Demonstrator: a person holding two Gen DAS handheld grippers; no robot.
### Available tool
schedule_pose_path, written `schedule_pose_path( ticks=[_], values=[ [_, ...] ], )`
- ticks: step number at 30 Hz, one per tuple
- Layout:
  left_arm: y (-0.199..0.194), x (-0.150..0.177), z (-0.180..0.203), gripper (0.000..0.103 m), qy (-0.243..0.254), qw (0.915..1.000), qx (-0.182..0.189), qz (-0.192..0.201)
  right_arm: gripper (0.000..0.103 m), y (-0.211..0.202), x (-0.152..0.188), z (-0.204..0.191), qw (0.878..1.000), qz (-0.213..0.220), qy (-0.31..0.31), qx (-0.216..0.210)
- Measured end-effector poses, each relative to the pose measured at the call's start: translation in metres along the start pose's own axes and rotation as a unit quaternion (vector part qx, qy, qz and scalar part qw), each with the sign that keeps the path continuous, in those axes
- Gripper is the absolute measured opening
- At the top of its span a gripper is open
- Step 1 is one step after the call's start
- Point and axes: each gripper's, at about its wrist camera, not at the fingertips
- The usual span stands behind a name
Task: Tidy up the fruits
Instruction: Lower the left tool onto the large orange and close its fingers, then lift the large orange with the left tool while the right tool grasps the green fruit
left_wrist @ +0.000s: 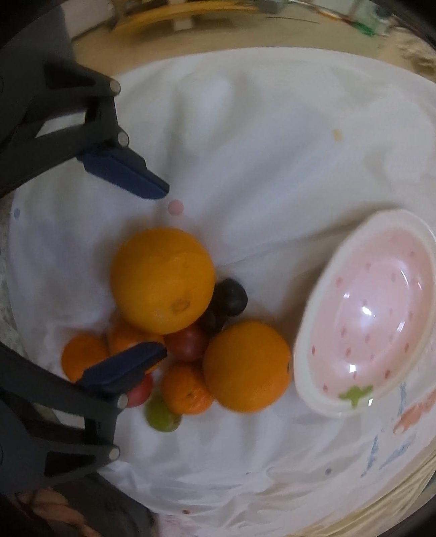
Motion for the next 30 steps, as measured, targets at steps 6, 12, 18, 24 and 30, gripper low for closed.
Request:
schedule_pose_path(
  ticks=[6, 12, 18, 24, 30],
  values=[
    [0.006, 0.003, -0.01, 0.062, -0.024, 0.9991, 0.035, -0.003, 0.103, 0.001, 0.001, -0.003, 1.0, 0.002, -0.005, 0.001],
    [-0.002, 0.01, -0.006, 0.055, -0.028, 0.999, 0.033, 0.007, 0.103, 0.001, 0.001, -0.004, 1.0, 0.004, -0.009, 0.002],
    [-0.049, 0.017, -0.007, 0.054, -0.006, 0.9985, 0.011, 0.053, 0.103, 0.001, -0.001, 0.001, 1.0, 0.002, 0.004, 0.002],
    [-0.097, 0.028, -0.015, 0.054, 0.017, 0.9905, -0.013, 0.135, 0.103, 0.002, -0.002, 0.003, 1.0, -0.005, 0.013, -0.018],
    [-0.113, 0.031, -0.015, 0.054, 0.017, 0.9776, -0.039, 0.206, 0.103, 0.011, -0.002, 0.011, 0.999, -0.024, 0.027, -0.012]
  ],
)
Point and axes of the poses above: each gripper's, at about its wrist camera, not at the fingertips, and y roughly the way its jaws point, z to its right, x to its underside, and after that the axes turned 15 degrees about y, right-handed
